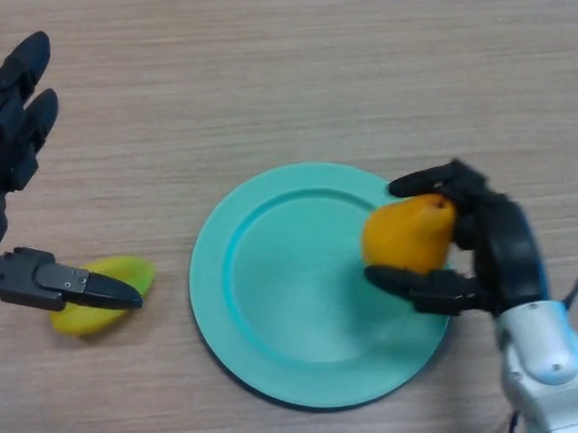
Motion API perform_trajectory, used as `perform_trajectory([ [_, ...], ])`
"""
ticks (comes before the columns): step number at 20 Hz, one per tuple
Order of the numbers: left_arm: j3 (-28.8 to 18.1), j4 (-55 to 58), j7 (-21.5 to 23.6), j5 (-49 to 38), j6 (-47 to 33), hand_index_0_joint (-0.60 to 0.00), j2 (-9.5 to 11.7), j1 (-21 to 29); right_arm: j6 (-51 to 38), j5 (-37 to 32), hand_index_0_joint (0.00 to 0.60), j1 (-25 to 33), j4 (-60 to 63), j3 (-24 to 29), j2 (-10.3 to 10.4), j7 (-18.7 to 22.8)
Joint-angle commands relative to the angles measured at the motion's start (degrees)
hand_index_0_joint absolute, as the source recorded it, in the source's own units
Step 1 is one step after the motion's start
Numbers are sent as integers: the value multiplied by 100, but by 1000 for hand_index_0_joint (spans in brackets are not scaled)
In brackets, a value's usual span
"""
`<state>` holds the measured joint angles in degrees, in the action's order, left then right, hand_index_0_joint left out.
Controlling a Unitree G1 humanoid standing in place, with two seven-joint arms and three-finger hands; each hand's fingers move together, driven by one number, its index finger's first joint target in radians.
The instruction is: Pick up the yellow pear and place it on the plate
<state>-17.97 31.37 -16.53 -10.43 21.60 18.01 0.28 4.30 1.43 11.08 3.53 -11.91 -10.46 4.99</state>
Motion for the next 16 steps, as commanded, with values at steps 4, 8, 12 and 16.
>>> perform_trajectory([
  [4,-490,333,-240,58,-803,0,194,47,-724,151,550,72,-111,-391,-43,351],
  [8,-473,390,-264,83,-786,0,119,-43,-902,322,51,37,-232,-431,-43,-35],
  [12,-382,515,-388,82,-736,0,28,-142,-900,310,0,178,-876,-118,-43,-159],
  [16,-434,488,-355,17,-621,0,152,56,-441,249,0,5,-2255,680,-43,-811],
])
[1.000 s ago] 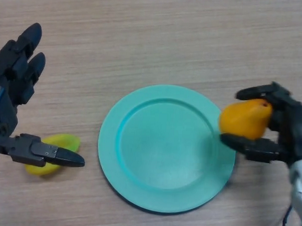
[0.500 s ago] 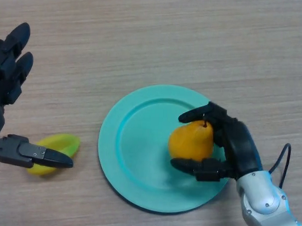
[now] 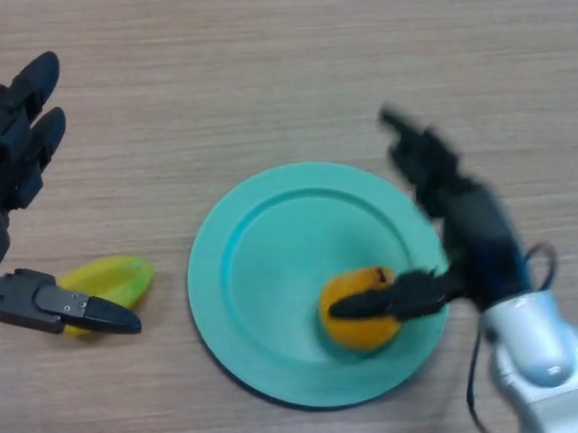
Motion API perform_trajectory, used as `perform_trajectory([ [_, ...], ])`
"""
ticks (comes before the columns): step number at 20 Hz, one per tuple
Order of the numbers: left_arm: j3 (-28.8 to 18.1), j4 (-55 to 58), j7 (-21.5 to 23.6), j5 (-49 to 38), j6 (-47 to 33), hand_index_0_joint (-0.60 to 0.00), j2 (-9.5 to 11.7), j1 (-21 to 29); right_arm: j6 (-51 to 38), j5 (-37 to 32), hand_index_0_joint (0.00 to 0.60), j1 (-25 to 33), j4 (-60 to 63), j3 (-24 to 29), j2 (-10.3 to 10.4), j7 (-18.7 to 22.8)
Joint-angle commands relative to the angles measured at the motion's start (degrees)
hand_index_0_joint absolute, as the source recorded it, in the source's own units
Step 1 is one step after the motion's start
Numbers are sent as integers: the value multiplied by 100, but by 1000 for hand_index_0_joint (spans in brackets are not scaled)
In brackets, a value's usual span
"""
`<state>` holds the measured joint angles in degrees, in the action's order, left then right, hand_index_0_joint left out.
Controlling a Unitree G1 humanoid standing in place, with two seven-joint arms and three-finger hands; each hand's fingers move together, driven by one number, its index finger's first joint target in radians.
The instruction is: Pick up the yellow pear and place it on the plate
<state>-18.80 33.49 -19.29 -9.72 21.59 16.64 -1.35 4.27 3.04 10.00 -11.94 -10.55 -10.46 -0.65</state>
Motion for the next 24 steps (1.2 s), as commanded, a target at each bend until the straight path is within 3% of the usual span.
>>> perform_trajectory([
  [1,-342,226,-59,-58,-692,0,295,237,-237,-20,0,36,-982,689,-47,-417],
  [4,-250,52,-7,30,-953,0,269,204,315,-418,0,-381,-1865,1251,-287,-769],
  [6,-221,31,36,14,-986,0,271,224,485,-269,0,-662,-2227,1484,-395,-798],
  [16,-78,-121,420,-97,-875,0,299,404,1289,-384,0,-1062,-3050,1648,-350,-990],
  [24,-154,-366,439,-66,-1123,0,338,400,1815,-224,0,-1087,-3229,1494,-336,-1070],
])
